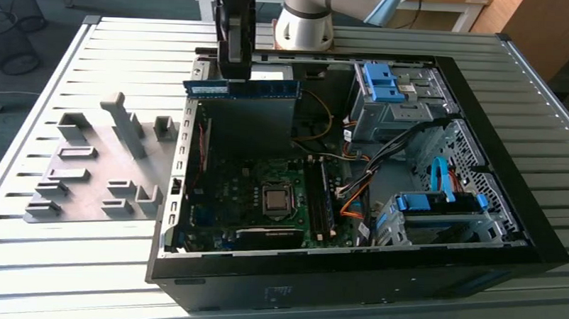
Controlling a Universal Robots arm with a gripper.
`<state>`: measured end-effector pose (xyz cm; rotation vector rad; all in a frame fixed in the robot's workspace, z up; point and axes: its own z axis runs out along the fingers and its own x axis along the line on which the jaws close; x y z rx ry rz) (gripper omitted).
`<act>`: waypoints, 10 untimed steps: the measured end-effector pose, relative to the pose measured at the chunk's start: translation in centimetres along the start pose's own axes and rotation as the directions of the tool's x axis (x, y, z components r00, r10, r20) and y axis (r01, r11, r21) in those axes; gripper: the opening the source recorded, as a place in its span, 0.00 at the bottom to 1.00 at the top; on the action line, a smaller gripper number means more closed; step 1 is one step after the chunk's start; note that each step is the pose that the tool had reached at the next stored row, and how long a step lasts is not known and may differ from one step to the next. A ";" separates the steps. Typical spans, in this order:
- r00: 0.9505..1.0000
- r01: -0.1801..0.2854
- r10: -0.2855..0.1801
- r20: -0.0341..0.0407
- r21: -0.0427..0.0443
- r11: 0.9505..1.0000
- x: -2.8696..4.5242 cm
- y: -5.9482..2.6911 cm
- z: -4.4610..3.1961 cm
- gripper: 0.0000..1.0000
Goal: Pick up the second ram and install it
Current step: 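Pick up the second ram and move it above second insertion slot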
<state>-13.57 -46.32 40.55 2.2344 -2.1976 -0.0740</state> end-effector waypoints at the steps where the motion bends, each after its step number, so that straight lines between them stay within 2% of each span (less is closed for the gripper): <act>1: 1.000 0.000 0.000 0.000 0.000 1.000 0.00 -0.05 0.00 0.14; 10: 1.000 0.000 0.000 0.000 0.000 1.000 0.01 -0.39 -0.01 0.14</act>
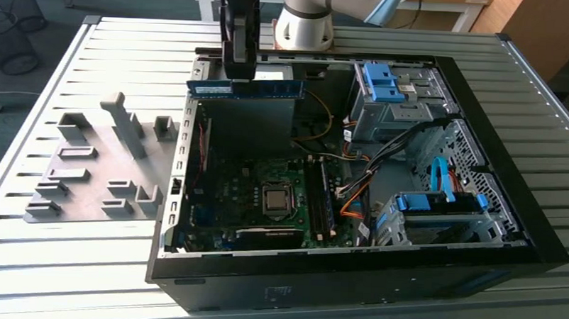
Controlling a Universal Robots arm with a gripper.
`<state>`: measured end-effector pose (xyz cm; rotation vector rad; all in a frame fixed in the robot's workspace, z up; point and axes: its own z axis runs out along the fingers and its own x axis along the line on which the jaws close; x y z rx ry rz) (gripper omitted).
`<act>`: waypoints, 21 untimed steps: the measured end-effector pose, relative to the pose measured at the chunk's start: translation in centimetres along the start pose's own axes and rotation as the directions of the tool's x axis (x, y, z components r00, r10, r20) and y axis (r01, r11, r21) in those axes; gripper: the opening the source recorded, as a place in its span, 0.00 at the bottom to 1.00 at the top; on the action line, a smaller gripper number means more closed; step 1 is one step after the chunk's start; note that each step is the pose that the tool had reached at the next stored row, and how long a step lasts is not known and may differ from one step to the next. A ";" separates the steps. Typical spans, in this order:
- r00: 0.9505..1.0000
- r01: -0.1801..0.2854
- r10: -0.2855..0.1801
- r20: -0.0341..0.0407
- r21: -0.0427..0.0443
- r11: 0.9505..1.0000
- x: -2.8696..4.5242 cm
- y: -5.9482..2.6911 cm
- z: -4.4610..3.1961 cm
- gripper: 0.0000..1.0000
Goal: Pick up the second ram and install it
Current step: 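Pick up the second ram and move it above second insertion slot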
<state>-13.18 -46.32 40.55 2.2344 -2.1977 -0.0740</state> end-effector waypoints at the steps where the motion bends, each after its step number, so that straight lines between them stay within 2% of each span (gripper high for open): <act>1: 1.000 0.000 0.000 0.000 0.000 1.000 0.00 -0.05 0.00 0.14; 21: 1.000 0.000 0.000 0.000 0.000 1.000 0.01 -0.63 -0.03 0.14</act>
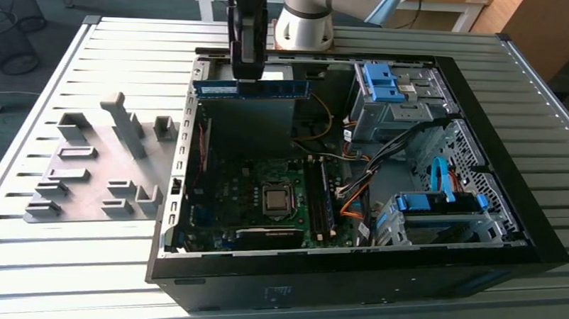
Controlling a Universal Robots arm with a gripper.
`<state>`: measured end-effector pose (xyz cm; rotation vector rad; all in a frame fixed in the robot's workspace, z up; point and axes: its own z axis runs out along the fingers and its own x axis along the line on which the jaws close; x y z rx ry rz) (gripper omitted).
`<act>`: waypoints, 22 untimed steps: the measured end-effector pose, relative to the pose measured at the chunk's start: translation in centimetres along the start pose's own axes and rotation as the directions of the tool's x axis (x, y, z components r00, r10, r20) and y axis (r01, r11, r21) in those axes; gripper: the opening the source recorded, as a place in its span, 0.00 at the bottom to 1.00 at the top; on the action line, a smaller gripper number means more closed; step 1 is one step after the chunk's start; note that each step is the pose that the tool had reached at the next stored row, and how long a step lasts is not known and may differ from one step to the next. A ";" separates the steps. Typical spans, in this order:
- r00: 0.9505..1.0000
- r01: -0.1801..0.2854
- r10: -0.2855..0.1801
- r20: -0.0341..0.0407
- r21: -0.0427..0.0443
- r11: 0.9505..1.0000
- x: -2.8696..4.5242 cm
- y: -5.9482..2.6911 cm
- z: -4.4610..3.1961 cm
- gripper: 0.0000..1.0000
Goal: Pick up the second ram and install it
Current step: 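Pick up the second ram and move it above second insertion slot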
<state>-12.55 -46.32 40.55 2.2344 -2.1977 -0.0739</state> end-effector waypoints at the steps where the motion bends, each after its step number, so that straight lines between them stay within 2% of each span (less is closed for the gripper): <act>1: 1.000 0.000 0.000 0.000 0.000 1.000 0.00 -0.02 0.00 0.14; 22: 1.000 0.000 0.000 0.000 0.000 1.000 0.01 -0.78 -0.03 0.14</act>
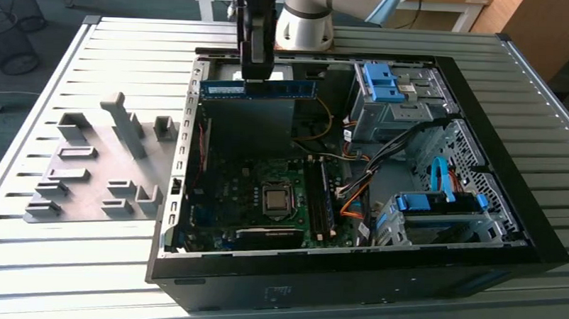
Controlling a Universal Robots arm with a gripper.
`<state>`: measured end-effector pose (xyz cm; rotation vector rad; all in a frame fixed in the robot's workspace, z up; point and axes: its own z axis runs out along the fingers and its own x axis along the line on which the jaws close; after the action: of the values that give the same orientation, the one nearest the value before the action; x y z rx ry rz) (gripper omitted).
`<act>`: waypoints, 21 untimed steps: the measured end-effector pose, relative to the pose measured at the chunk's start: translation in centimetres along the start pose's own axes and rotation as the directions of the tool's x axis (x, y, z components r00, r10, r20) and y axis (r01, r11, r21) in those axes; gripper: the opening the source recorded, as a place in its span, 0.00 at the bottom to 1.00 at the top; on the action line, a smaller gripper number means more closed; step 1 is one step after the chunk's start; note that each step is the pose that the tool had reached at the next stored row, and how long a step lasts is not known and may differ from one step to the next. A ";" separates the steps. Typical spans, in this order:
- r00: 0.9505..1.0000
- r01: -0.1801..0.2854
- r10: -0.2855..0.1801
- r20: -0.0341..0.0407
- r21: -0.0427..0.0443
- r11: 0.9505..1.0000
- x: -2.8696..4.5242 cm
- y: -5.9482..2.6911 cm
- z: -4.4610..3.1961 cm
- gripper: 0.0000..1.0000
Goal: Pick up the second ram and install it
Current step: 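Pick up the second ram and move it above second insertion slot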
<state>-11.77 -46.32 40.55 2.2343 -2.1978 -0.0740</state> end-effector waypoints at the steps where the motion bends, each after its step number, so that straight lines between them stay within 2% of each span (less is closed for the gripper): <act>1: 1.000 0.000 0.000 0.000 0.000 1.000 0.00 -0.21 -0.01 0.14; 21: 1.000 -0.005 0.005 0.000 0.000 1.000 0.01 -0.52 -0.02 0.14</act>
<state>-11.25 -46.32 40.55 2.2284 -2.2039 -0.0740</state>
